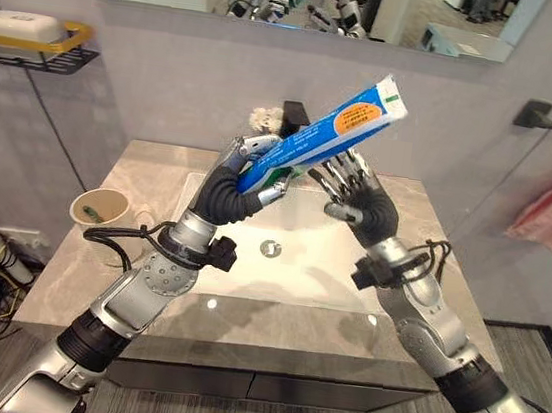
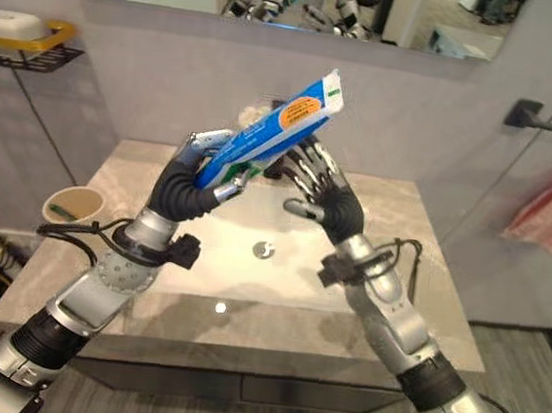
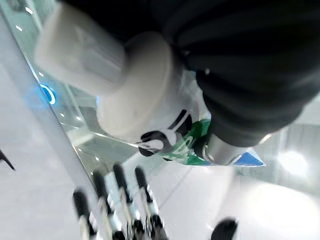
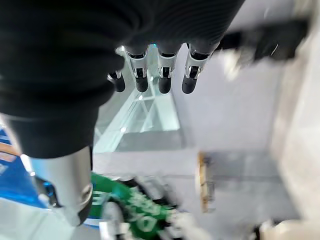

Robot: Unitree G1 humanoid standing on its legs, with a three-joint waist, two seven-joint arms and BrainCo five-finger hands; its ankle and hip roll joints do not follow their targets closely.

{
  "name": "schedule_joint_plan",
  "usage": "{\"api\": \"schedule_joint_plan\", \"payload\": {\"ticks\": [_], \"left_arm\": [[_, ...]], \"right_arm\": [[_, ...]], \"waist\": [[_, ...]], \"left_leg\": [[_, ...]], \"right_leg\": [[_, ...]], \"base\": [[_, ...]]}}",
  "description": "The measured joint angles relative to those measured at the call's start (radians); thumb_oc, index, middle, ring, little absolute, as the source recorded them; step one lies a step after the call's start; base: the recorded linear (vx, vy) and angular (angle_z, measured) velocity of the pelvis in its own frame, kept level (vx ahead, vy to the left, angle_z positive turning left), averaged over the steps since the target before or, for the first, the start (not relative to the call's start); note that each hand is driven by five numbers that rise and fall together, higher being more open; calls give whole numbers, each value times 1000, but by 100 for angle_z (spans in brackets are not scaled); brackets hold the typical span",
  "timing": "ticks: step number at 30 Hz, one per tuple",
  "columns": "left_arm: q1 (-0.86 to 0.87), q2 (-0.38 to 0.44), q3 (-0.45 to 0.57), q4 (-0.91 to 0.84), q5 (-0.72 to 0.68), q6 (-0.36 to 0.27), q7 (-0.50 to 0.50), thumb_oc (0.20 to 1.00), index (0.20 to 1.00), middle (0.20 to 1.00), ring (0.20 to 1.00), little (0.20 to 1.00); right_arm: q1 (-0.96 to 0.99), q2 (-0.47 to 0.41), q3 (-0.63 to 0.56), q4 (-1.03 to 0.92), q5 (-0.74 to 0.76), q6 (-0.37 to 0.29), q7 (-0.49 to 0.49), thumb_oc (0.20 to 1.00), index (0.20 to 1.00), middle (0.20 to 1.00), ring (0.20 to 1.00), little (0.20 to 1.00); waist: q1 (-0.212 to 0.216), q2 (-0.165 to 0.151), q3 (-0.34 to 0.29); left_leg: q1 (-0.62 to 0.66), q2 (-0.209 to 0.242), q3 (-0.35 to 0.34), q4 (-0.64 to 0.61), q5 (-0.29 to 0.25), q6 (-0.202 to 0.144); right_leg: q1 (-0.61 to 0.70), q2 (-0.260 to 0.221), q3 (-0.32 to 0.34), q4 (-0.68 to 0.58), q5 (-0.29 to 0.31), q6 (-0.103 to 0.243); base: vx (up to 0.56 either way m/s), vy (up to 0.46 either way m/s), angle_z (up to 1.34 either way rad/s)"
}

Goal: Put brush and paste in cup on sink, flatten towel.

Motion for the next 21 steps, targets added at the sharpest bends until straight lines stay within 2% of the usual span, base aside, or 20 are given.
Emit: {"api": "schedule_joint_plan", "payload": {"ticks": [2,6,10,11,13,14,15,21], "left_arm": [[22,4,-1,0,0,0,-18,200,200,200,200,200],[102,19,-3,0,-22,2,-43,200,200,200,200,200],[111,45,-2,-1,-37,2,-54,200,200,200,200,200],[111,46,-2,-1,-37,3,-55,200,200,200,200,200],[113,46,-2,0,-37,3,-55,200,200,200,200,200],[113,45,-2,-1,-37,4,-55,200,200,200,200,200],[113,45,0,0,-37,6,-55,200,200,200,200,200],[117,46,7,2,-37,27,-53,200,200,200,200,200]], "right_arm": [[-46,38,19,3,6,-5,-1,1000,1000,1000,1000,1000],[-107,109,29,6,6,-20,-4,1000,1000,1000,1000,1000],[-108,130,33,8,9,-22,-5,1000,1000,1000,1000,1000],[-109,132,35,8,27,-22,-5,922,922,922,922,922],[-109,132,35,8,38,-22,-4,526,526,526,526,526],[-109,132,36,8,42,-22,-4,451,451,451,451,451],[-109,132,36,8,47,-22,-3,200,200,200,200,200],[-110,135,56,8,76,-22,-2,200,200,200,200,200]], "waist": [[3,4,2],[39,6,13],[67,-1,32],[68,-4,36],[71,-4,39],[72,-3,41],[74,-3,45],[77,-4,65]], "left_leg": [[-9,0,-16,0,3,0],[-26,1,-45,0,7,-1],[-37,1,-62,0,9,-1],[-42,1,-69,0,10,-1],[-45,2,-76,0,10,-2],[-47,2,-79,0,10,-2],[-48,3,-81,0,10,-2],[-55,3,-89,1,10,-2]], "right_leg": [[0,-2,-19,1,-2,0],[-1,-3,-46,7,-6,-2],[1,-5,-64,7,-12,-2],[-1,-6,-70,7,-13,-3],[-1,-5,-75,7,-15,-3],[-1,-5,-77,7,-16,-3],[-1,-5,-78,7,-17,-3],[-1,-5,-88,7,-18,-3]], "base": [[11,20,26],[15,14,21],[6,18,14],[9,16,12],[2,13,10],[1,5,7],[7,8,7],[8,13,4]]}}
